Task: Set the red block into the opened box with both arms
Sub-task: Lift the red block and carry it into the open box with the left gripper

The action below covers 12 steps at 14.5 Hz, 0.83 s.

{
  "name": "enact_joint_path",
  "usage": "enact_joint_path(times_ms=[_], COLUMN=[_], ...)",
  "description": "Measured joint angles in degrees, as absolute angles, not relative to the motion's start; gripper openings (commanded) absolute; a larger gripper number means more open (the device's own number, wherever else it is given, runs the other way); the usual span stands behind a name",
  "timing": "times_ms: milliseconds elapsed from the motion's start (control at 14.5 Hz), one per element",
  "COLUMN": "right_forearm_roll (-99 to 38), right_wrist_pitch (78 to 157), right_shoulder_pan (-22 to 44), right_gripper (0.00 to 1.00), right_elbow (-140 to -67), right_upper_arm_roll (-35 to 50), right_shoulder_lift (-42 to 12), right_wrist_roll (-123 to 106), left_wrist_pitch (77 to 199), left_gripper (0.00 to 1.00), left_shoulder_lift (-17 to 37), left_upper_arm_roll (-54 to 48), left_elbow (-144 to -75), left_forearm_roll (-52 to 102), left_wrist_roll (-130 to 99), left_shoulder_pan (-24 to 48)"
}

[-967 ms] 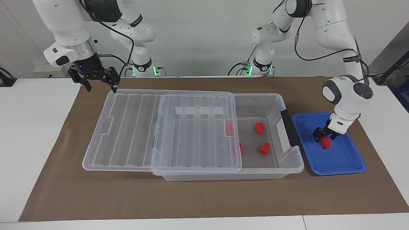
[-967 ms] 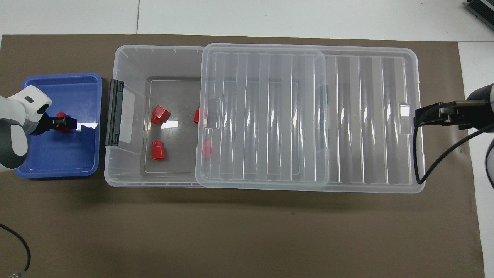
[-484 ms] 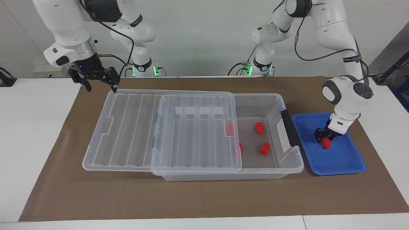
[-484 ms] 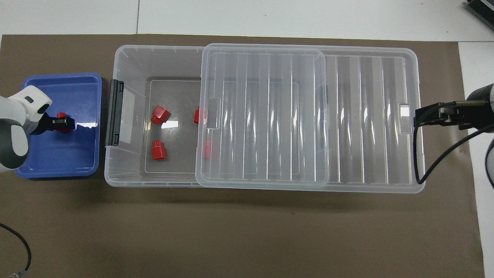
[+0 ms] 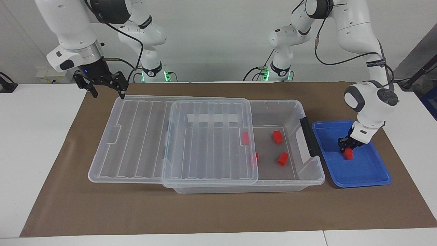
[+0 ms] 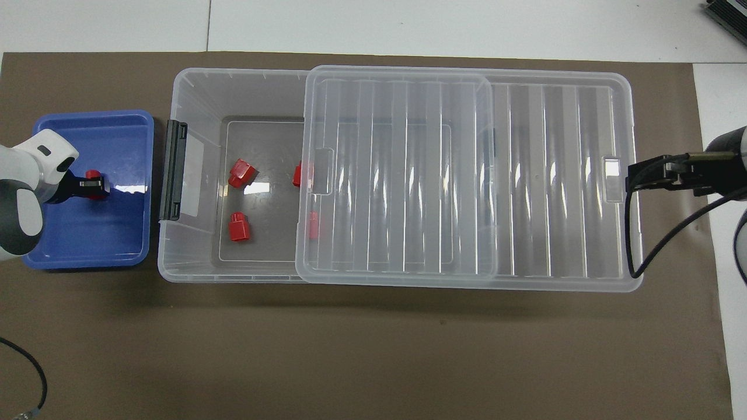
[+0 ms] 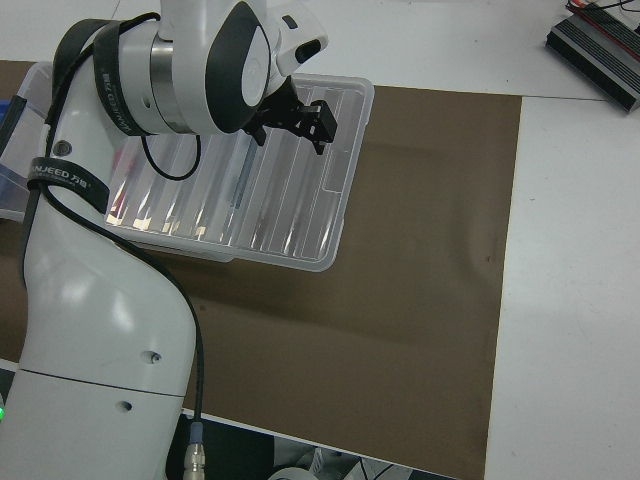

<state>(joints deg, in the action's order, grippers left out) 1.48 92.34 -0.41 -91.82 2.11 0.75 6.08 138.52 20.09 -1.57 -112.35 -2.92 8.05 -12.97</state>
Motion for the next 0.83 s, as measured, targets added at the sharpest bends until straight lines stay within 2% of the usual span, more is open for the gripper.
enact_joint_path(times_ms=[345, 484, 829], right_forearm_roll=[1.48, 1.48, 1.47], right_wrist_pitch=[92.34, 92.34, 92.32], right_shoulder_pan=[-0.41, -0.41, -0.41], right_gripper=[1.00, 1.00, 1.00], right_elbow=[-91.82, -91.82, -91.82], right_upper_arm_roll=[2.11, 2.11, 2.11], right_shoulder_lift=[0.75, 0.75, 0.75], right_wrist_roll=[6.08, 6.08, 6.08], left_wrist_pitch=[134.27, 125.51, 95.41], left_gripper=[0.30, 0.30, 0.30], left_shoulder_lift=[20.05, 19.79, 16.86], left_upper_arm_roll=[-1.77, -1.81, -2.44], left_elbow=[-110.22, -104.96, -86.41], left_forearm_roll=[-2.92, -2.92, -2.41], left_wrist_roll=[8.05, 8.03, 5.48], left_shoulder_pan=[-12.00, -11.20, -7.45])
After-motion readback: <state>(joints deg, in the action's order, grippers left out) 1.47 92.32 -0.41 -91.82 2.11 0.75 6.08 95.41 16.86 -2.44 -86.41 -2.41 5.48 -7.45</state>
